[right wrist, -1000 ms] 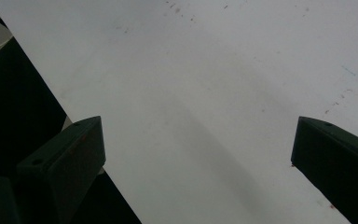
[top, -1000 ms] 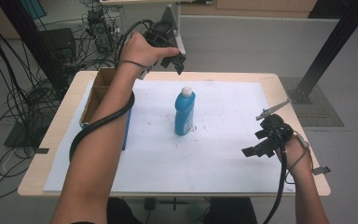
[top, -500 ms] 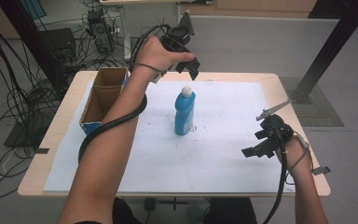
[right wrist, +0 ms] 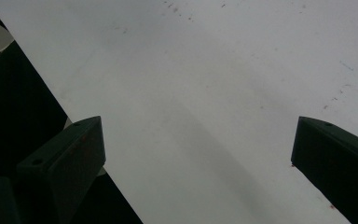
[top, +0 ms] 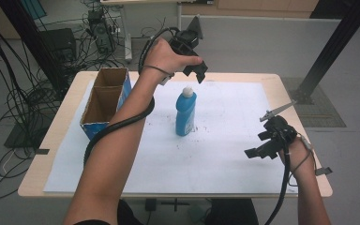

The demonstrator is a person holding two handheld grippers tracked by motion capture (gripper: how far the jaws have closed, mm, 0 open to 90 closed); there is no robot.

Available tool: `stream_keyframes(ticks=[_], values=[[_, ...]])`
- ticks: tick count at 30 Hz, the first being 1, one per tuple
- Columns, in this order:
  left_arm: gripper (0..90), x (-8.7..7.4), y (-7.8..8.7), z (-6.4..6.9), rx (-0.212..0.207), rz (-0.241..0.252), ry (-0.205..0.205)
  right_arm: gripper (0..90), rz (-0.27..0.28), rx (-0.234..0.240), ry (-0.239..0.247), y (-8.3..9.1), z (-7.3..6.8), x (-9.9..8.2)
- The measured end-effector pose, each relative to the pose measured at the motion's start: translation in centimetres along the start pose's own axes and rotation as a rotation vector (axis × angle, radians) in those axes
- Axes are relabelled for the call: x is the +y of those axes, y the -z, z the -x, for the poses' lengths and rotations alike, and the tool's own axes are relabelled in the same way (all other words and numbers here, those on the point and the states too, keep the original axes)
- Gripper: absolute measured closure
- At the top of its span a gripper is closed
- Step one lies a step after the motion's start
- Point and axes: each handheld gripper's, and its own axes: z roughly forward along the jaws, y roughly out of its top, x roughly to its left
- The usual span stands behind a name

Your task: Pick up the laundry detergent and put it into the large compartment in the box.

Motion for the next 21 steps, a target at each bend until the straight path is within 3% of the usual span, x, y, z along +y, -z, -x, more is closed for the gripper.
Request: stream_keyframes(ticks=[11,21], values=[[7.6,-0.3,-1.8,-0.2,0.036,-0.019,0.012,2.7,0.005,0.001,0.0,-0.2,0.0,-0.1],[7.7,-0.7,-3.3,-0.2,0.045,-0.022,0.027,2.7,0.003,0.002,-0.008,-0.4,0.1,-0.3]])
